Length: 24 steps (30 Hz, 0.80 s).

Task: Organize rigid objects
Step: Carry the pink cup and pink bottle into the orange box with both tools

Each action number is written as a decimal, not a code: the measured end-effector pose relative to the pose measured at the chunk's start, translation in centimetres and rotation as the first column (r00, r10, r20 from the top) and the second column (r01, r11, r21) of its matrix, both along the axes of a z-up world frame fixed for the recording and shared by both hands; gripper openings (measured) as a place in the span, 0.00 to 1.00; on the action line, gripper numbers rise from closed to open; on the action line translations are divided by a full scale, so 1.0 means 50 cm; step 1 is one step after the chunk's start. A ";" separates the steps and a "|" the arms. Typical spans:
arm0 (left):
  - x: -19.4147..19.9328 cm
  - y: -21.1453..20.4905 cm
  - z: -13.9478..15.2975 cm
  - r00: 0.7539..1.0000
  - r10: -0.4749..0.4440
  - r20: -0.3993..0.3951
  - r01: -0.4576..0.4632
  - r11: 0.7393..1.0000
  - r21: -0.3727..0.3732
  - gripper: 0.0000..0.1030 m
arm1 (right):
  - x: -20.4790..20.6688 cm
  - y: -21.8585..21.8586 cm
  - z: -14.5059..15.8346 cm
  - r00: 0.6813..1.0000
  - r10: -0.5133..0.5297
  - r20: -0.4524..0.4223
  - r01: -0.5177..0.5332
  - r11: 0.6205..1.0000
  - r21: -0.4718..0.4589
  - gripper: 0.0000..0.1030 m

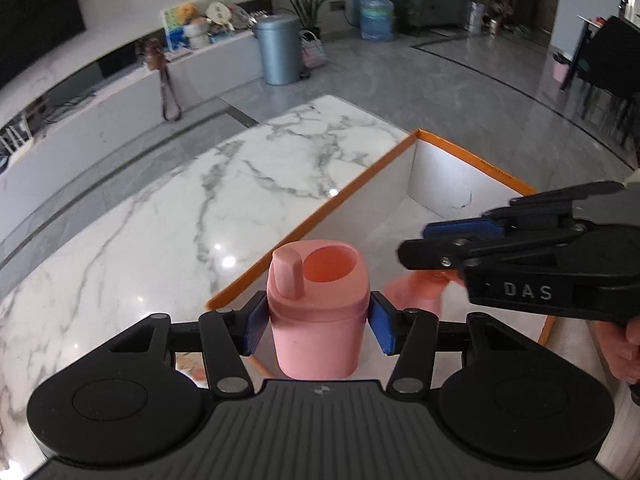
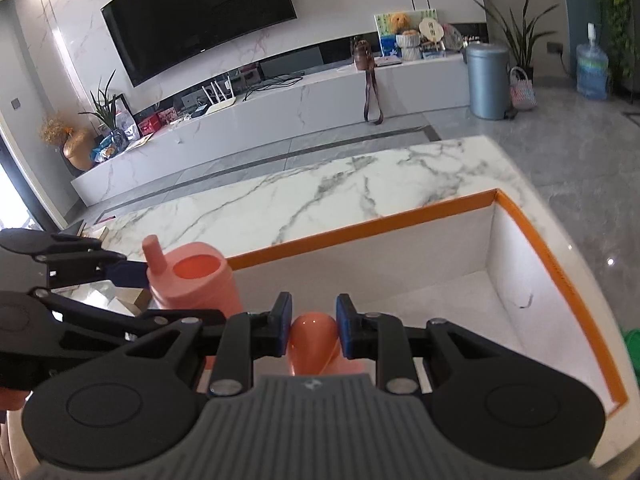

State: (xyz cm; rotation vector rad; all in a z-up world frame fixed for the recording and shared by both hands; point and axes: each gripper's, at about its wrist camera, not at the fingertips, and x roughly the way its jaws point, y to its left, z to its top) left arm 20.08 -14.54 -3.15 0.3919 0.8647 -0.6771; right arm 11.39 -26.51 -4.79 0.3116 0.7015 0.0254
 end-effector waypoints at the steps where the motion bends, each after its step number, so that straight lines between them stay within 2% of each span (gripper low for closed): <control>1: 0.004 -0.004 -0.007 1.000 -0.008 -0.009 0.008 1.000 0.002 0.59 | 0.007 -0.005 -0.004 1.000 0.004 -0.004 -0.004 1.000 0.010 0.24; 6: 0.017 -0.026 -0.063 0.997 -0.069 -0.035 0.071 0.995 0.067 0.59 | 0.045 -0.038 -0.030 0.999 0.012 -0.044 -0.010 0.999 0.035 0.24; 9: 0.024 -0.039 -0.093 0.994 -0.102 -0.036 0.105 0.988 0.116 0.59 | 0.065 -0.054 -0.045 0.998 0.009 -0.068 -0.003 0.997 0.084 0.22; 15: 0.023 -0.061 -0.130 0.982 -0.190 0.015 0.180 0.952 0.249 0.60 | 0.088 -0.059 -0.067 0.996 0.017 -0.090 -0.005 0.990 0.138 0.13; 20: 0.031 -0.063 -0.149 0.984 -0.179 0.004 0.170 0.938 0.301 0.60 | 0.101 -0.054 -0.075 0.995 0.021 -0.101 -0.007 0.990 0.144 0.11; 24: 0.026 -0.057 -0.151 0.986 -0.163 0.016 0.150 0.938 0.313 0.65 | 0.097 -0.063 -0.082 0.993 0.018 -0.115 0.000 0.988 0.155 0.11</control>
